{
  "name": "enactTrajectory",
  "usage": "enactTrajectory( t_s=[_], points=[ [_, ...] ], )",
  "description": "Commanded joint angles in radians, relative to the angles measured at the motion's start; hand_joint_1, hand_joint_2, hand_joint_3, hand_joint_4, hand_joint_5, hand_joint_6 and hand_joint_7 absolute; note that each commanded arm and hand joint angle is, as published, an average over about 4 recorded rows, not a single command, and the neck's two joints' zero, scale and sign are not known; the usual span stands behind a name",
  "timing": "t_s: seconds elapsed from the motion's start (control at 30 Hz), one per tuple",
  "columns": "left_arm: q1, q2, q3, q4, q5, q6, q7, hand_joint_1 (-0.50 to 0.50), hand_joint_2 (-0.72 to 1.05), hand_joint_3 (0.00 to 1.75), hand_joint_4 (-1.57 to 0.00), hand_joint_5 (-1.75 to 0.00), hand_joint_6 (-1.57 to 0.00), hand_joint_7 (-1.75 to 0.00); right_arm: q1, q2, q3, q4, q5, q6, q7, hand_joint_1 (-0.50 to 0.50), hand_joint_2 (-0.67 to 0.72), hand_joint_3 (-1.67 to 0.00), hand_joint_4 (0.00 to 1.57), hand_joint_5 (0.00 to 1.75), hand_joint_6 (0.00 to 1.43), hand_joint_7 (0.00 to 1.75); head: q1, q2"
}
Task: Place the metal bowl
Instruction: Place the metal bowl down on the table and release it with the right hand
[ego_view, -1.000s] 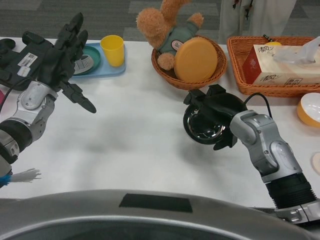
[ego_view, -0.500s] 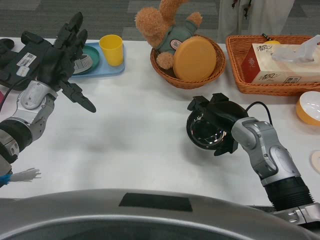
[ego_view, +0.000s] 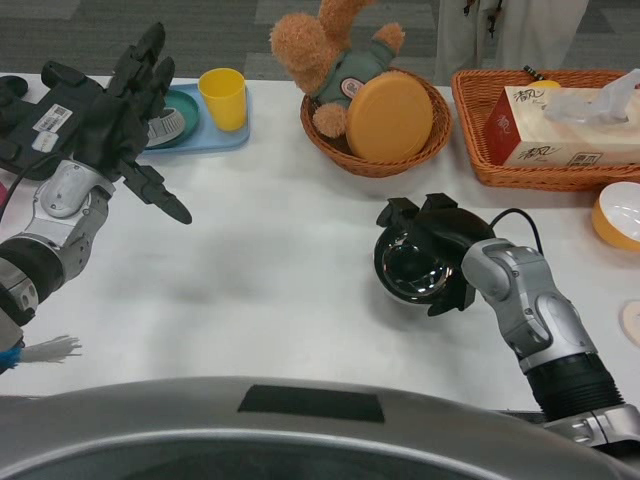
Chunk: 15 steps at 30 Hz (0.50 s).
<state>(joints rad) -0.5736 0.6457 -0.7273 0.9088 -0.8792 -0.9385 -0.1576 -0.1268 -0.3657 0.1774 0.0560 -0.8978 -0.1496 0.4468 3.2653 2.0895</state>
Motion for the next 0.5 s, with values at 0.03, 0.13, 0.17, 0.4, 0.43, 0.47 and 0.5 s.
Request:
enactTrajectory(
  t_s=[0.03, 0.13, 0.17, 0.4, 0.43, 0.47, 0.5],
  points=[
    [0.017, 0.0, 0.003, 0.012, -0.006, 0.001, 0.003, -0.5, -0.28, 0.09, 0.0, 0.0, 0.0, 0.0, 0.004, 0.003, -0.01, 0.021, 0.003, -0.001, -0.007, -0.5, -0.54, -1.59, 0.06, 1.65, 0.0, 1.29, 0.002, -0.002],
    [0.017, 0.0, 0.003, 0.012, -0.006, 0.001, 0.003, -0.5, -0.3, 0.09, 0.0, 0.0, 0.0, 0.0, 0.004, 0.004, -0.009, 0.037, 0.003, -0.001, -0.008, -0.5, -0.53, -1.59, 0.04, 1.62, 0.0, 1.27, 0.003, -0.004],
    [0.017, 0.0, 0.003, 0.012, -0.006, 0.001, 0.003, -0.5, -0.3, 0.09, 0.0, 0.0, 0.0, 0.0, 0.004, 0.004, -0.009, 0.043, 0.003, -0.001, -0.008, -0.5, -0.53, -1.59, 0.03, 1.6, 0.0, 1.27, 0.003, -0.005],
    [0.017, 0.0, 0.003, 0.012, -0.006, 0.001, 0.003, -0.5, -0.28, 0.09, 0.0, 0.0, 0.0, 0.0, 0.004, 0.008, -0.011, 0.057, 0.003, 0.004, -0.011, -0.5, -0.48, -1.59, 0.02, 1.55, 0.0, 1.26, 0.004, -0.007],
    [0.017, 0.0, 0.003, 0.012, -0.006, 0.001, 0.003, -0.5, -0.28, 0.09, 0.0, 0.0, 0.0, 0.0, 0.004, 0.008, -0.011, 0.059, 0.003, 0.005, -0.011, -0.5, -0.48, -1.59, 0.01, 1.55, 0.0, 1.26, 0.005, -0.009],
    [0.017, 0.0, 0.003, 0.012, -0.006, 0.001, 0.003, -0.5, -0.28, 0.09, 0.0, 0.0, 0.0, 0.0, 0.004, 0.008, -0.01, 0.059, 0.003, 0.005, -0.011, -0.5, -0.48, -1.59, 0.01, 1.55, 0.0, 1.26, 0.005, -0.009],
    [0.017, 0.0, 0.003, 0.013, -0.006, 0.001, 0.003, -0.5, -0.28, 0.09, 0.0, 0.0, 0.0, 0.0, 0.004, 0.008, -0.009, 0.06, 0.003, 0.005, -0.011, -0.5, -0.48, -1.59, 0.0, 1.55, 0.0, 1.26, 0.004, -0.009]
  ],
)
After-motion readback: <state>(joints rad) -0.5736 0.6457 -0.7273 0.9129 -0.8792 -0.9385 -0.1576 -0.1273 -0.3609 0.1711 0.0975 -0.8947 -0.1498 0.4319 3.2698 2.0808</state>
